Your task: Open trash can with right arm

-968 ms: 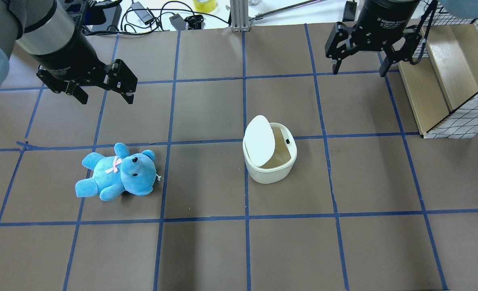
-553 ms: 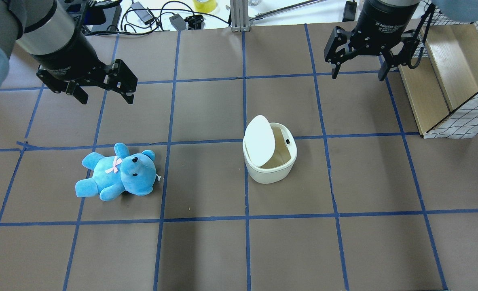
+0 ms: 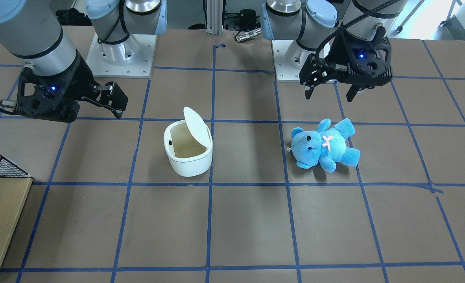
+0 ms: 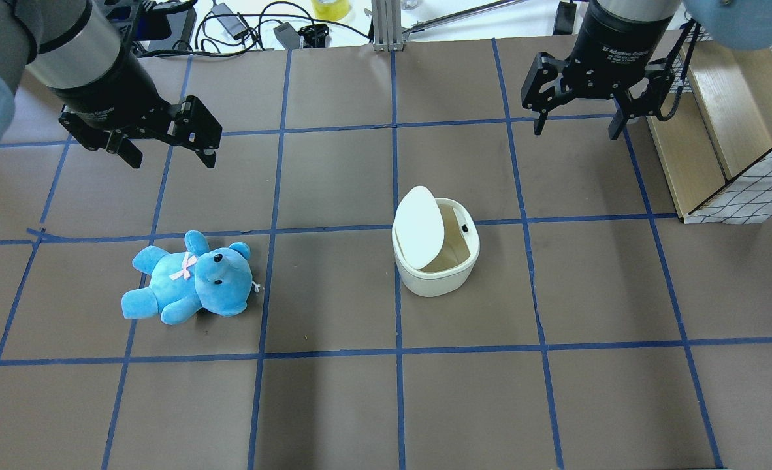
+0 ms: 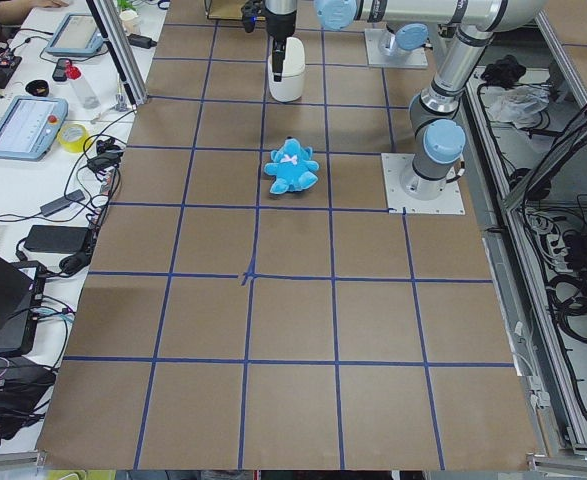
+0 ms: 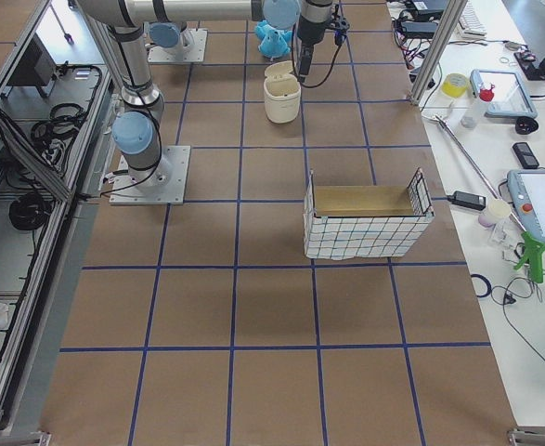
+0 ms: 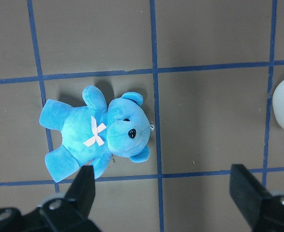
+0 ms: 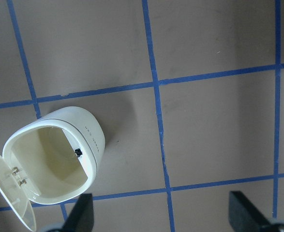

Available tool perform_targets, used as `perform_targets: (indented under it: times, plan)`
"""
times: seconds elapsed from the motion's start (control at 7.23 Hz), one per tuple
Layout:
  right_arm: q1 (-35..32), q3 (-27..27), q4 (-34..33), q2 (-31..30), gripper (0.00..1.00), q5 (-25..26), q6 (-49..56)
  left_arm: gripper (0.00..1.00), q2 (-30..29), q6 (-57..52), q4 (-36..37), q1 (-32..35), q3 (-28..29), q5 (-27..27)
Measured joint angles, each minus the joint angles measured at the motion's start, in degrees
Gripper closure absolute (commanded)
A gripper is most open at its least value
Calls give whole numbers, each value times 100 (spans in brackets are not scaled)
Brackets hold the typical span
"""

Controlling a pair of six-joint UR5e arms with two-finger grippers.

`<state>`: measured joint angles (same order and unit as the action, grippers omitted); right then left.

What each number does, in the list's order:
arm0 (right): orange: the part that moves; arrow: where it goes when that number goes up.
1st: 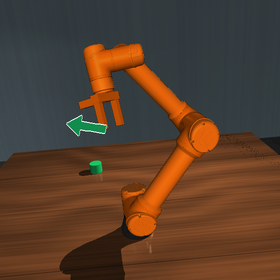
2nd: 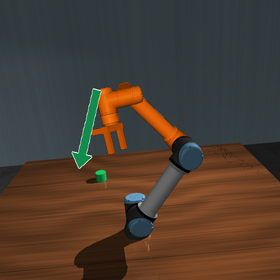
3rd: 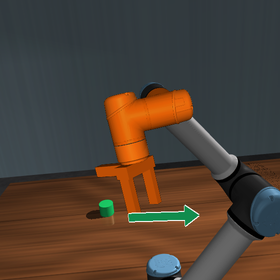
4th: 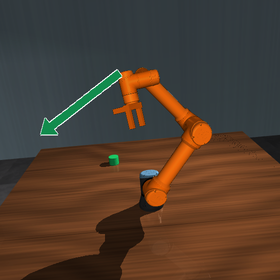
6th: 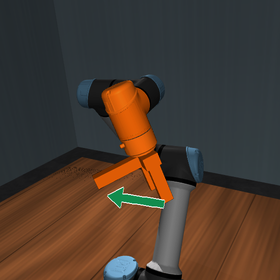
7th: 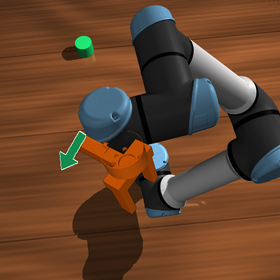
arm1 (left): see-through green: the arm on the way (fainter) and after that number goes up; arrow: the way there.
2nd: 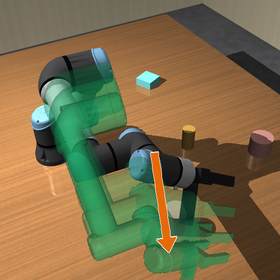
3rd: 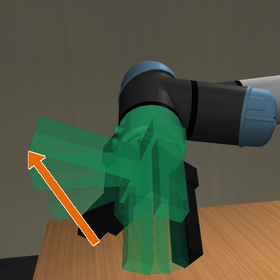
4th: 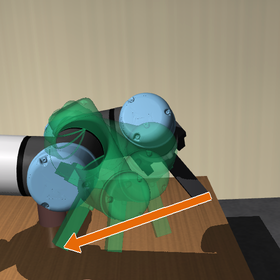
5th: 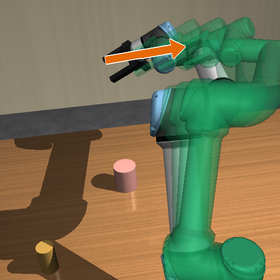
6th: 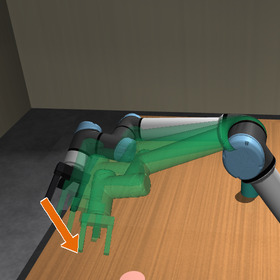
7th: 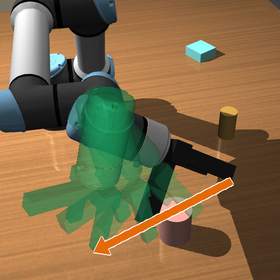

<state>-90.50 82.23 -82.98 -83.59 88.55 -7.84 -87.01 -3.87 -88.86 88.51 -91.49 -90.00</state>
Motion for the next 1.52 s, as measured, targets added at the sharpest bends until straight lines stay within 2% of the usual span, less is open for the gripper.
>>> perform_targets:
  times: [0.41, 0.97, 1.52]
  plan:
    - [-147, 290, -306, -157, 0, 16, -64, 0, 0, 0, 0, 0, 0, 0]
    - [-9, 344, -419, -119, 0, 12, 350, 0, 0, 0, 0, 0, 0, 0]
    - [65, 336, -424, -118, 0, 15, 338, 0, 0, 0, 0, 0, 0, 0]
